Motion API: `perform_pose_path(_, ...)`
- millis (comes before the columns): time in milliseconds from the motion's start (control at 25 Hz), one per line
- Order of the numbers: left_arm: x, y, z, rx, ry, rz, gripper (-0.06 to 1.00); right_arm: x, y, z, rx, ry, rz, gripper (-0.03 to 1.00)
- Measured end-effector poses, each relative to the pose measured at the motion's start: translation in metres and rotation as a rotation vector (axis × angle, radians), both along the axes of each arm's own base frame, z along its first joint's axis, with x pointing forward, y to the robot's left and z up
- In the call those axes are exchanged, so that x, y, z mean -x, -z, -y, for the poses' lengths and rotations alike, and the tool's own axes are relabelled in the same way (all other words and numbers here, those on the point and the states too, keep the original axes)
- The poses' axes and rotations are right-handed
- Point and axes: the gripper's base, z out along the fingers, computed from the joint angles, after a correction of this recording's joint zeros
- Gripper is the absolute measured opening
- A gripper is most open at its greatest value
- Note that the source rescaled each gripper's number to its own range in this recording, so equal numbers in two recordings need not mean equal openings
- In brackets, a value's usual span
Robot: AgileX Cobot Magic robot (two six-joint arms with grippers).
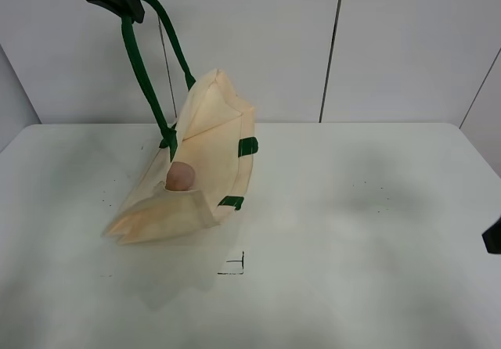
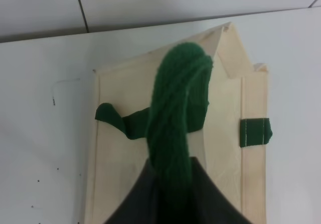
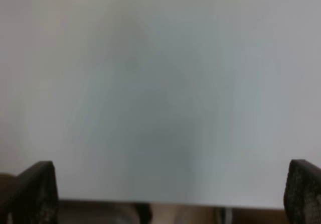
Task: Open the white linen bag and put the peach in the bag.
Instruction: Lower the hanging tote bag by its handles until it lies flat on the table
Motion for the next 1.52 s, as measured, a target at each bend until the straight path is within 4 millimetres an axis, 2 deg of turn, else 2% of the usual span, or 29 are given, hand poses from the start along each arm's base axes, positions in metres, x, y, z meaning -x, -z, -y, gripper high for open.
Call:
perform_pose_path(160,0.0,0.0,0.0,0.0,0.0,0.0,0.0,0.048,0.014,0.002,0.009,-0.019,0.22,1.0)
perform_pose_path(280,0.0,0.0,0.0,0.0,0.0,0.0,0.0,0.073,0.026,0.003,0.019,-0.032,0.34,1.0)
perform_pose_path(440,0.0,0.0,0.0,0.0,0.0,0.0,0.0,0.096,0.025,0.005,0.024,-0.028,0.496,1.0)
perform_pose_path(600,0.0,0.0,0.0,0.0,0.0,0.0,0.0,0.111,0.025,0.006,0.025,-0.025,0.595,1.0)
perform_pose_path(840,-0.001,0.001,0.0,-0.001,0.0,-0.002,0.0,0.113,0.025,0.006,0.026,-0.024,0.603,1.0)
perform_pose_path(960,-0.005,0.009,0.003,0.003,0.004,-0.027,0.0,0.113,0.025,0.006,0.027,-0.024,0.603,1.0)
perform_pose_path(1080,-0.016,0.036,0.009,0.012,0.015,-0.097,0.0,0.113,0.025,0.006,0.027,-0.024,0.603,1.0)
perform_pose_path(1360,-0.054,0.132,0.033,-0.009,0.039,-0.296,0.0,0.113,0.025,0.006,0.027,-0.024,0.603,1.0)
perform_pose_path(1480,-0.064,0.165,0.04,-0.017,0.065,-0.361,0.01,0.113,0.025,0.006,0.027,-0.024,0.603,1.0)
perform_pose_path(1520,-0.066,0.175,0.043,-0.015,0.078,-0.38,0.04,0.113,0.025,0.006,0.027,-0.024,0.603,1.0)
